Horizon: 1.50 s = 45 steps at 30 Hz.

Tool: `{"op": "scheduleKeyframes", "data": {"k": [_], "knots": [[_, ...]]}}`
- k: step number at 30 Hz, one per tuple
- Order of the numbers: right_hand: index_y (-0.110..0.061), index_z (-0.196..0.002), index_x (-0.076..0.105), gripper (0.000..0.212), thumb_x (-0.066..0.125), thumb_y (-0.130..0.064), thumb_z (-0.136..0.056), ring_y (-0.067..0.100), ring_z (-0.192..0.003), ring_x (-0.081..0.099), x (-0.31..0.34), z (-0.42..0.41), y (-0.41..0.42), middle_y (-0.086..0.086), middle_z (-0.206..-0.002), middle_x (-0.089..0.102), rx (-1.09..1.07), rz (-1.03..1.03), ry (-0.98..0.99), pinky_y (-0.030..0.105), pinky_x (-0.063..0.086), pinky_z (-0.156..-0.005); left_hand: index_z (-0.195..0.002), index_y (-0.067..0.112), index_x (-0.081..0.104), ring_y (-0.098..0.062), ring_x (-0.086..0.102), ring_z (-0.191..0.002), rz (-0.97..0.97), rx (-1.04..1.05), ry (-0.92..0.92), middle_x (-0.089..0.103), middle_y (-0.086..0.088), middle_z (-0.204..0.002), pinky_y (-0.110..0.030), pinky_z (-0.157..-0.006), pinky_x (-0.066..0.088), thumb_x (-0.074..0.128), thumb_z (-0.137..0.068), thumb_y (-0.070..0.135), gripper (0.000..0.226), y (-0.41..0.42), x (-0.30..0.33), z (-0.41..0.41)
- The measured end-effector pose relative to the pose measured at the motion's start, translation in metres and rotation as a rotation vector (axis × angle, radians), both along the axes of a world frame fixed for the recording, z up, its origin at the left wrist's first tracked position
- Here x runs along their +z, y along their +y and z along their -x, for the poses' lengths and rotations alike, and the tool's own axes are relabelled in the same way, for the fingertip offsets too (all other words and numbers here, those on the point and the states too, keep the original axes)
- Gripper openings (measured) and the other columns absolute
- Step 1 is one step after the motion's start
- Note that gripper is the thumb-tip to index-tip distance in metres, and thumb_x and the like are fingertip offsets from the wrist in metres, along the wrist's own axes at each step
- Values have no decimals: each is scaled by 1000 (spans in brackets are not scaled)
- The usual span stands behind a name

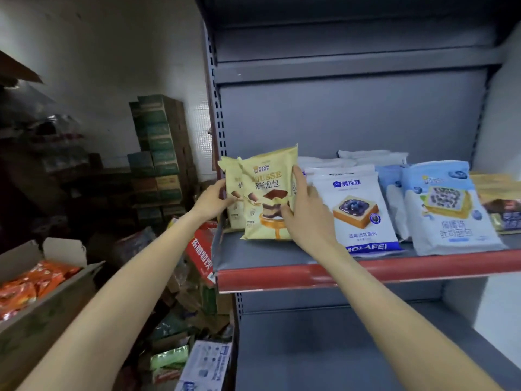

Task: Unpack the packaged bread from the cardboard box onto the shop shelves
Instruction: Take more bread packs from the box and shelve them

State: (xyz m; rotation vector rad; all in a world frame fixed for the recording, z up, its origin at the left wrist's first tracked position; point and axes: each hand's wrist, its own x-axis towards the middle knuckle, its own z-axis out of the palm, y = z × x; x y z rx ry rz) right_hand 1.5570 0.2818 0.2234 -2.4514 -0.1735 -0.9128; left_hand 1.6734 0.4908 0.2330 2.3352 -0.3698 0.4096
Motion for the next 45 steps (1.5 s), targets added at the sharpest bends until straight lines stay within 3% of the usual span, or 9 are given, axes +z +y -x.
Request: {"op": "scheduleKeyframes", "data": {"k": [5,10,17,23,28,32,35,39,45], "knots": [[-24,-149,-8,84,51,-15,-90,40,-108,53,-3,-24,16,22,-133,43,45,-107,121,44,46,-81,-147,24,29,-23,39,-134,250,70,82,41,-4,-146,-38,-104,38,47,-97,37,55,11,-9,18],[-17,-147,-18,90,46,1,-88,24,-70,50,-10,-44,29,19,-116,57,87,-154,258,30,37,-56,-148,29,23,-22,32,-138,350,51,183,30,1,-153,-31,-101,31,38,-99,43,53,11,-18,41],[-19,-150,5,72,43,-4,-90,37,-110,50,-14,-8,24,19,-142,27,-18,189,230,38,41,-71,-144,24,35,-17,38,-134,235,85,102,40,0,-148,-26,-96,32,40,-99,39,47,3,-16,72],[-19,-127,52,36,49,-16,-91,24,-115,47,-38,52,-9,2,-125,52,249,54,-172,38,42,-92,-117,27,60,3,54,-98,153,113,-219,63,11,-114,-21,-85,41,46,-98,29,23,-8,-14,144],[-11,-106,66,24,48,-20,-92,17,-89,58,-90,112,-51,-1,-96,67,284,-7,-404,29,45,-81,-100,23,66,-1,63,-68,41,3,-519,66,16,-69,-29,-62,50,43,-97,32,25,-58,-52,224],[-14,-95,69,18,52,-20,-91,12,-66,62,-161,167,-106,-6,-77,68,289,71,-255,27,50,-57,-89,19,72,-5,58,-49,-139,-89,-594,62,13,-57,-30,-46,46,46,-95,28,28,-116,-115,271],[-23,-92,65,20,49,-32,-86,17,-58,62,-233,207,-162,-7,-70,67,230,76,191,30,49,-50,-88,20,71,-5,61,-54,-168,-158,-452,64,13,-62,-27,-47,47,49,-92,30,25,-163,-177,299],[-26,-106,64,23,47,-34,-92,21,-69,65,-337,254,-243,-1,-81,70,191,86,758,39,55,-66,-99,30,68,-1,61,-64,-208,-174,41,69,17,-81,-19,-56,42,54,-90,35,18,-220,-260,325],[-6,-106,68,22,53,-15,-92,35,-82,66,-441,303,-332,16,-95,70,29,-113,1075,44,54,-68,-109,30,61,-2,61,-89,-60,-158,688,65,15,-98,-32,-84,52,59,-90,25,20,-305,-384,342]]}}
